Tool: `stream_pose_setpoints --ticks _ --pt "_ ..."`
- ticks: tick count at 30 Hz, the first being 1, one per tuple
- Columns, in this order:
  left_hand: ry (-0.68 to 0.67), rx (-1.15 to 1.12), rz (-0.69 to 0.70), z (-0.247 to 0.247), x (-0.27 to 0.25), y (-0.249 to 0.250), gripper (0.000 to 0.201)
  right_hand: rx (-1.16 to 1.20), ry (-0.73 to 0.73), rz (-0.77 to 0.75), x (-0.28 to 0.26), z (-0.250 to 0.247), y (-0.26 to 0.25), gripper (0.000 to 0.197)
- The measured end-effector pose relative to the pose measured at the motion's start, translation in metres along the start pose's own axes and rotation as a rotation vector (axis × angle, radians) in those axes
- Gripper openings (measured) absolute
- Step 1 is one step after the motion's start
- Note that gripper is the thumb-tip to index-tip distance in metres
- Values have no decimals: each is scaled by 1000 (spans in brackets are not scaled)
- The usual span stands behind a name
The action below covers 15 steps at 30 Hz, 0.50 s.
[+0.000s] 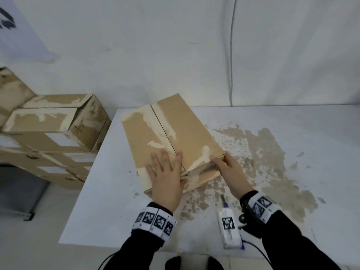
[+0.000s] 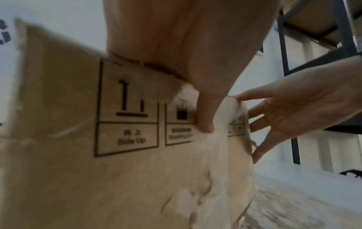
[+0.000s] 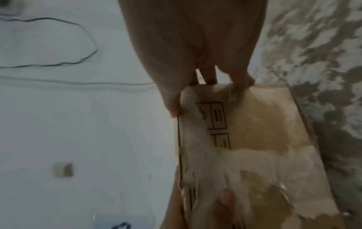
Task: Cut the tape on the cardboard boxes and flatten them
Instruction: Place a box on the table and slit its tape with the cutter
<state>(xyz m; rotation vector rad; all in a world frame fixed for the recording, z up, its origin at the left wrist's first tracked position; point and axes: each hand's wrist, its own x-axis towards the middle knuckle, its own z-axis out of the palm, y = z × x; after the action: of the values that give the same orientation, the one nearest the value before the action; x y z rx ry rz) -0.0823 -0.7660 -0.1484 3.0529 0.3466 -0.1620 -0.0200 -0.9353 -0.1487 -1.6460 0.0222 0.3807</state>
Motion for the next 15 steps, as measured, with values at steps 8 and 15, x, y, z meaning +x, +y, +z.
stream_pose_setpoints --ticks 8,15 --pt "132 -324 131 7 1 -61 73 230 38 173 -8 17 8 99" --pt "77 -1093 191 10 4 -80 82 151 281 -343 -10 42 -30 64"
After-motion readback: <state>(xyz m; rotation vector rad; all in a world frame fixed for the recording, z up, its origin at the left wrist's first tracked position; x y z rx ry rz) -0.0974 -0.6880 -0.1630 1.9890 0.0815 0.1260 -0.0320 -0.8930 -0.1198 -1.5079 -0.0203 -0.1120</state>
